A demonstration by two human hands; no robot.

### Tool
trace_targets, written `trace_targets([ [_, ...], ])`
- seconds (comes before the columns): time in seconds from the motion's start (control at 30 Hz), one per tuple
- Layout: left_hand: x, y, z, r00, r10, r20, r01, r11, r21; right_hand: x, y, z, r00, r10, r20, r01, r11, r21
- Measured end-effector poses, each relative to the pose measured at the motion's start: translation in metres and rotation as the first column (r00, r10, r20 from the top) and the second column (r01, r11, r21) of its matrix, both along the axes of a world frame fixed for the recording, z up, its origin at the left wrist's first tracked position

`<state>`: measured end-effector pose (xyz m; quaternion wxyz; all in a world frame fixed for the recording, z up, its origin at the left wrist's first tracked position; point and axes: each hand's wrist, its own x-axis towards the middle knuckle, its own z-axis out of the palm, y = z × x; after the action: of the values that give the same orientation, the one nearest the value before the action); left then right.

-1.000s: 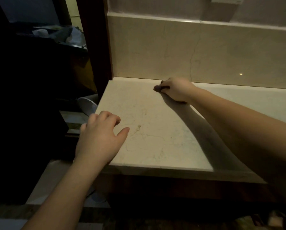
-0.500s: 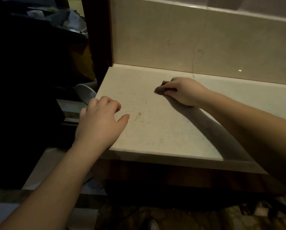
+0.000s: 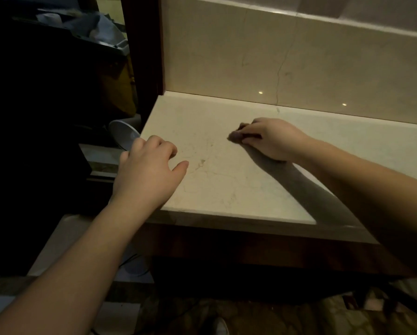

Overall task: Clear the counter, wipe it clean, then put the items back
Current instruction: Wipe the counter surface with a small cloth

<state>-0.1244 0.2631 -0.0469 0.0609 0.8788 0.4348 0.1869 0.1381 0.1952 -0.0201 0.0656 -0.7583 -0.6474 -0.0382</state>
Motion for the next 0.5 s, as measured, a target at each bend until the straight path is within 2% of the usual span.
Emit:
trace_targets([
  [0.1,0.000,0.000,-0.001,1.000,-0.001,0.012,0.001,1.000,0.003,-0.023,-0.016,-0.003,0.997,0.078,-0.007,-0.078,0.997,-0.013],
  [0.2,0.000,0.002,-0.002,1.000,0.002,0.016,-0.002,1.000,0.008,-0.065,-0.069,-0.001,0.943,0.313,-0.112,-0.314,0.949,0.011],
  [0.27,0.000,0.001,-0.002,1.000,-0.002,0.015,0.002,1.000,0.015,-0.076,-0.096,-0.002,0.906,0.408,-0.110,-0.412,0.911,-0.016],
  [0.37,0.000,0.000,-0.002,1.000,-0.015,0.011,0.014,1.000,0.018,-0.068,-0.086,-0.003,0.934,0.348,-0.080,-0.348,0.938,0.016],
  [0.5,0.001,0.000,-0.002,1.000,-0.010,0.002,0.010,1.000,0.019,-0.042,-0.041,-0.005,0.997,0.075,0.031,-0.077,0.996,0.053],
])
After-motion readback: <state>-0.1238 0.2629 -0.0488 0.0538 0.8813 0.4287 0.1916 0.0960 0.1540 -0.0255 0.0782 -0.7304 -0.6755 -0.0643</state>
